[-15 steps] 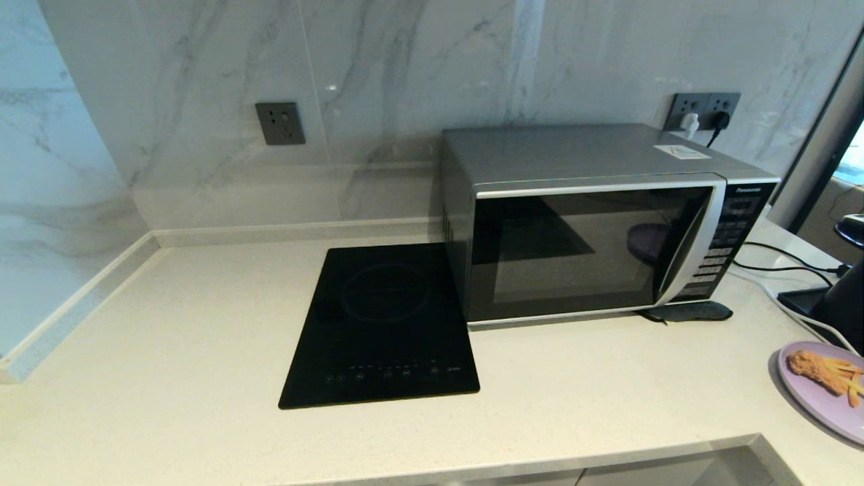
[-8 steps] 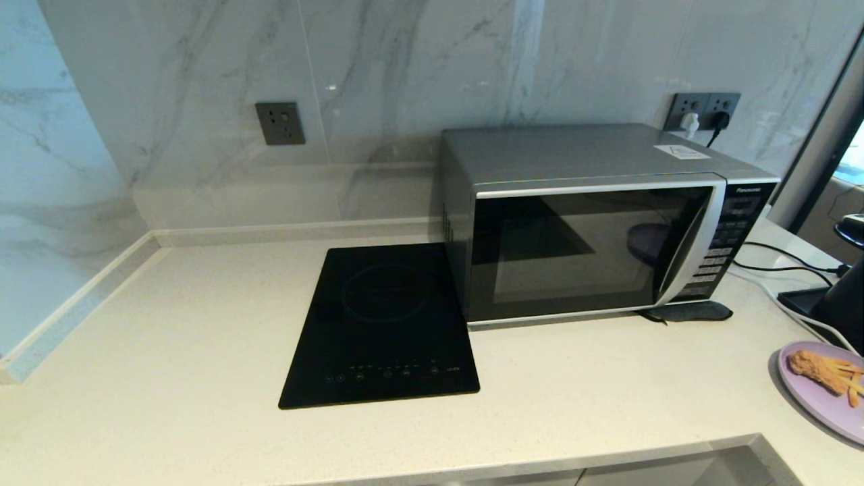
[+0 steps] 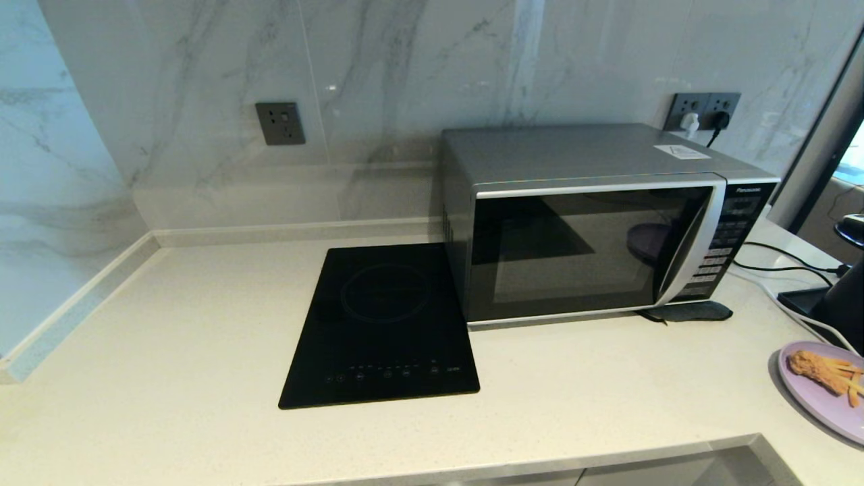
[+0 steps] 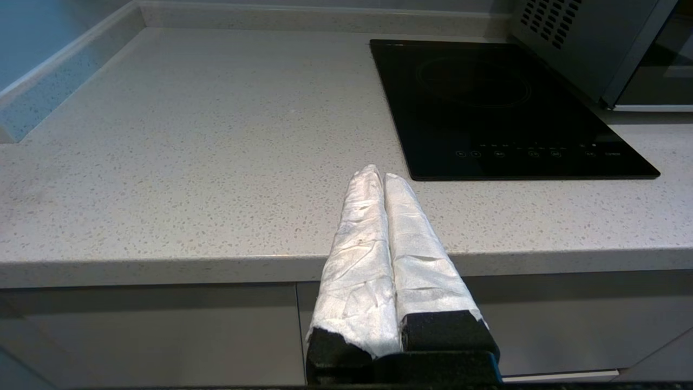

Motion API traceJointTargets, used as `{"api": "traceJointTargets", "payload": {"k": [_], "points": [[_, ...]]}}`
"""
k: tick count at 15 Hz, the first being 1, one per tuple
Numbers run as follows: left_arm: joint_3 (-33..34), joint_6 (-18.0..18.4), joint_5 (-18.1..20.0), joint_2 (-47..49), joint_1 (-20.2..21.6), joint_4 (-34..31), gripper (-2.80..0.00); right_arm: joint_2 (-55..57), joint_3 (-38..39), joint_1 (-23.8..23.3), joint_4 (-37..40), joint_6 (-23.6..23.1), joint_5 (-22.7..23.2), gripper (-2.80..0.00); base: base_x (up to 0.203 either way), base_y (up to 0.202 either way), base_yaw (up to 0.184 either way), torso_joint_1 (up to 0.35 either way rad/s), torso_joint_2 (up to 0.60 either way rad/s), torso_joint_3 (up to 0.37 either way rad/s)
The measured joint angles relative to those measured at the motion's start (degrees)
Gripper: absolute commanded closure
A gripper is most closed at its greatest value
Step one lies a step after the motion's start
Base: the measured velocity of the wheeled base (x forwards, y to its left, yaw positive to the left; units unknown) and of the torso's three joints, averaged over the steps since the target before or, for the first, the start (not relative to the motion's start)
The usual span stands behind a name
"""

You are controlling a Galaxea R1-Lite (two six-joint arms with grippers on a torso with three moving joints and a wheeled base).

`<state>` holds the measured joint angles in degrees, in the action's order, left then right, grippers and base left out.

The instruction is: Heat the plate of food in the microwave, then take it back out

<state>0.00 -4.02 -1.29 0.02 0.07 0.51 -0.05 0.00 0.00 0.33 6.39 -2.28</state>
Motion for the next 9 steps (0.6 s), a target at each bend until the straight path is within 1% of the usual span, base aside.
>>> {"api": "traceJointTargets", "payload": {"k": [9], "points": [[0.0, 0.01, 0.0, 0.0, 0.0, -0.02, 0.0, 0.0, 0.0, 0.0, 0.0, 0.02, 0.0, 0.0, 0.0, 0.0, 0.0, 0.0, 0.0, 0.0]]}}
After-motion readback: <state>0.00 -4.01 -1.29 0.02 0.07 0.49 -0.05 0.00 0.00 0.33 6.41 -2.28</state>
